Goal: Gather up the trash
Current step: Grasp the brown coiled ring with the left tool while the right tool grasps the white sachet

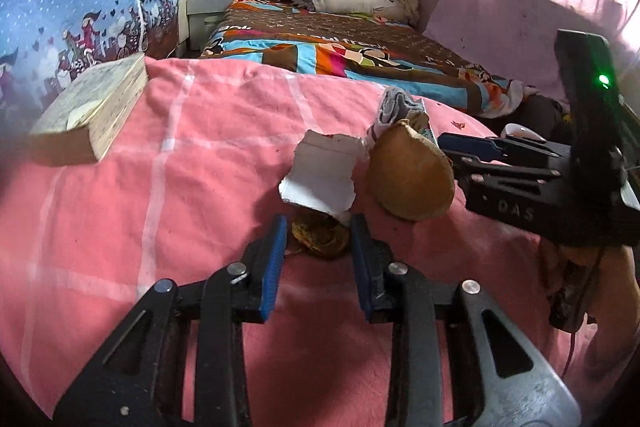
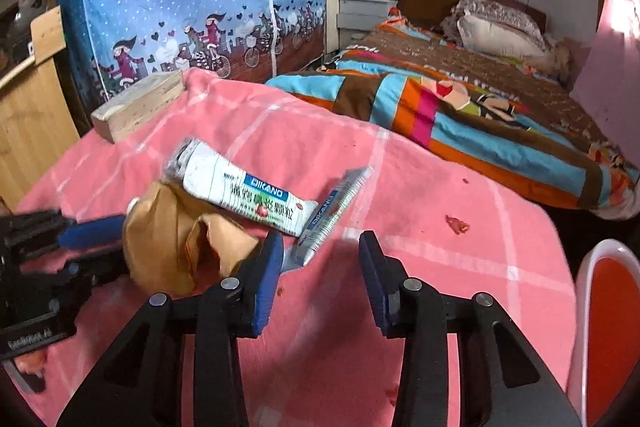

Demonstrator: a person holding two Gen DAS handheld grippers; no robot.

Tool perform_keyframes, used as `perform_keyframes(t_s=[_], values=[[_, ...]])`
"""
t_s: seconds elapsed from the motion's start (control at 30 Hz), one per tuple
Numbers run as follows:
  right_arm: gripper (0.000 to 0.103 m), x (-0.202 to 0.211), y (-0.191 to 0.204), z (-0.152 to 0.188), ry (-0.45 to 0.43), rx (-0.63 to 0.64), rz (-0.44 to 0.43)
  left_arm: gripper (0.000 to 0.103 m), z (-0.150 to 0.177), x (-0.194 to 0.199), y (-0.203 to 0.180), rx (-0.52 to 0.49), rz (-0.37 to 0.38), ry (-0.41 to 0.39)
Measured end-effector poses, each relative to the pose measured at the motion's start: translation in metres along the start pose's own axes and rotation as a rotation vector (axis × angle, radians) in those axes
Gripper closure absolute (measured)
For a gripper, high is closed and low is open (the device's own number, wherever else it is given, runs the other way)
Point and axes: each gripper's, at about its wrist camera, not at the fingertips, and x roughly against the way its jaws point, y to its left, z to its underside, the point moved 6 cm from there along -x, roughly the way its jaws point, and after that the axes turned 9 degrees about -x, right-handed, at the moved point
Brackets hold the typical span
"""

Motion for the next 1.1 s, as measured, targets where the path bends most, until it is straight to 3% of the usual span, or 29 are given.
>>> perform_keyframes(t_s=[0.13, 0.23, 0.27, 0.53, 0.9, 1.1], values=[[0.067, -0.005, -0.002, 0.000, 0.025, -0.034, -0.033, 0.065, 0.001, 0.001, 0.000, 0.012, -0.003, -0.003], [0.092, -0.004, 0.000, 0.002, 0.024, -0.027, -0.031, 0.065, 0.003, 0.003, 0.000, 0.020, 0.000, -0.004], [0.094, -0.003, 0.000, 0.002, 0.021, -0.025, -0.034, 0.065, 0.004, 0.004, 0.000, 0.026, 0.004, -0.006], [0.099, 0.009, -0.007, 0.004, -0.026, -0.074, -0.064, 0.065, 0.013, 0.014, 0.000, 0.052, 0.041, -0.028], [0.099, 0.043, -0.018, 0.026, -0.042, -0.117, -0.102, 0.057, 0.024, 0.023, -0.016, -0.008, 0.077, -0.019], [0.099, 0.060, -0.027, 0.038, -0.016, -0.148, -0.200, 0.058, 0.027, 0.025, -0.021, -0.033, 0.083, -0.015]])
